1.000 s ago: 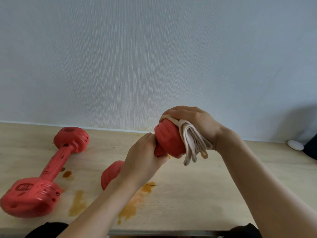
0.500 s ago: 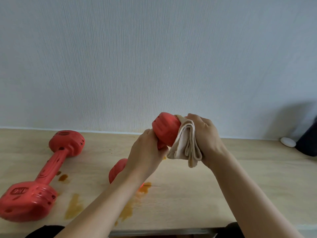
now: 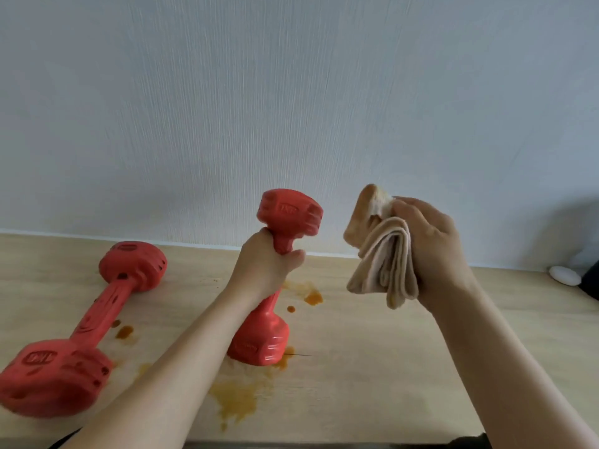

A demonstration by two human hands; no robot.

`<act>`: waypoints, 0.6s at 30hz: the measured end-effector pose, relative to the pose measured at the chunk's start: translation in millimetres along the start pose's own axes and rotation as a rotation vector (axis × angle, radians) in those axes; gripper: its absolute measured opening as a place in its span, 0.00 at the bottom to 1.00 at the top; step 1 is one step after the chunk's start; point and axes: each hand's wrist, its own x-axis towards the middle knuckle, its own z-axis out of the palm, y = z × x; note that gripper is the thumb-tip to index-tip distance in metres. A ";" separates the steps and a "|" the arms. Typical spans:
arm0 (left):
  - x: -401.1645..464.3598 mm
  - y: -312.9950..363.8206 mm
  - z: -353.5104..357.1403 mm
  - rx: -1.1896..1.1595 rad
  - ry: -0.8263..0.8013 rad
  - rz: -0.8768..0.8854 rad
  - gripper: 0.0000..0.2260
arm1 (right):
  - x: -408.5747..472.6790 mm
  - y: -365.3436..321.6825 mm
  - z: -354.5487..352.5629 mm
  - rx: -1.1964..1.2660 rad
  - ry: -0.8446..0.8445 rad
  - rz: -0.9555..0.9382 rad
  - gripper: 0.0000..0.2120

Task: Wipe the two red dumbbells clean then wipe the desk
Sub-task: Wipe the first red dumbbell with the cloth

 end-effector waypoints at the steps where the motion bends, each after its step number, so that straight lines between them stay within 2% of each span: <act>1: 0.4 -2.3 -0.7 -0.023 -0.027 -0.010 0.11 | 5.1 -1.1 8.0 0.022 0.031 -0.032 0.09; 4: 0.1 -4.9 -3.8 -0.075 -0.090 -0.051 0.13 | 20.3 9.4 42.4 -0.112 0.102 -0.231 0.08; 6: 0.3 -6.9 -5.0 -0.064 -0.124 -0.048 0.11 | 25.1 23.3 67.3 -0.265 0.049 -0.326 0.15; 10: 1.9 -13.4 -2.9 -0.068 -0.164 0.019 0.05 | 21.8 48.5 82.2 -0.412 -0.201 -0.321 0.38; 12: 5.7 -19.5 -0.8 -0.017 -0.183 0.058 0.06 | 17.1 54.7 74.3 -0.392 -0.405 -0.244 0.47; 14: 5.7 -21.9 0.9 -0.039 -0.189 0.039 0.06 | 13.9 58.8 69.7 -0.459 -0.513 -0.227 0.52; 16: 2.9 -22.1 2.0 -0.058 -0.171 0.033 0.07 | 15.1 61.0 72.4 -0.565 -0.470 -0.275 0.52; 18: -1.5 -20.4 3.5 -0.105 -0.184 0.052 0.17 | 18.9 61.2 78.3 -0.621 -0.361 -0.348 0.47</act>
